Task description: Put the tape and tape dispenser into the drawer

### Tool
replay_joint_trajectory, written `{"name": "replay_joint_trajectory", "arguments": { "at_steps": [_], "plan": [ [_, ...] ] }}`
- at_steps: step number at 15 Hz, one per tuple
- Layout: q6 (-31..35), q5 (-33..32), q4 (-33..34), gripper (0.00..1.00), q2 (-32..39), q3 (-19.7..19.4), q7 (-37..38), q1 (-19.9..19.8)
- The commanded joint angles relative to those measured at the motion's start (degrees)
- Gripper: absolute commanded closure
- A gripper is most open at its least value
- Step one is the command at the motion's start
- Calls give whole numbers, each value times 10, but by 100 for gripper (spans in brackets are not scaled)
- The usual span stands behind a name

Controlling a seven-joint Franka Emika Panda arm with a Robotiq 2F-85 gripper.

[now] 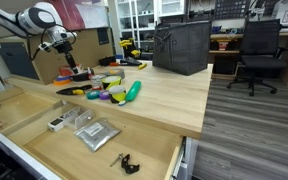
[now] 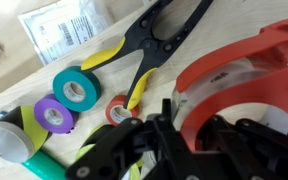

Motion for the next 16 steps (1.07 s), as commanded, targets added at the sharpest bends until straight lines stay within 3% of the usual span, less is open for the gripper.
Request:
{"name": "replay_joint_trajectory", "arguments": {
  "at_steps": [1, 10, 16],
  "plan": [
    [-10, -42, -27, 94, -23, 6, -19, 17],
    [7, -129, -97, 94, -47, 34, -43, 52],
    [34, -158, -155, 94, -68, 63, -99, 58]
  ]
}}
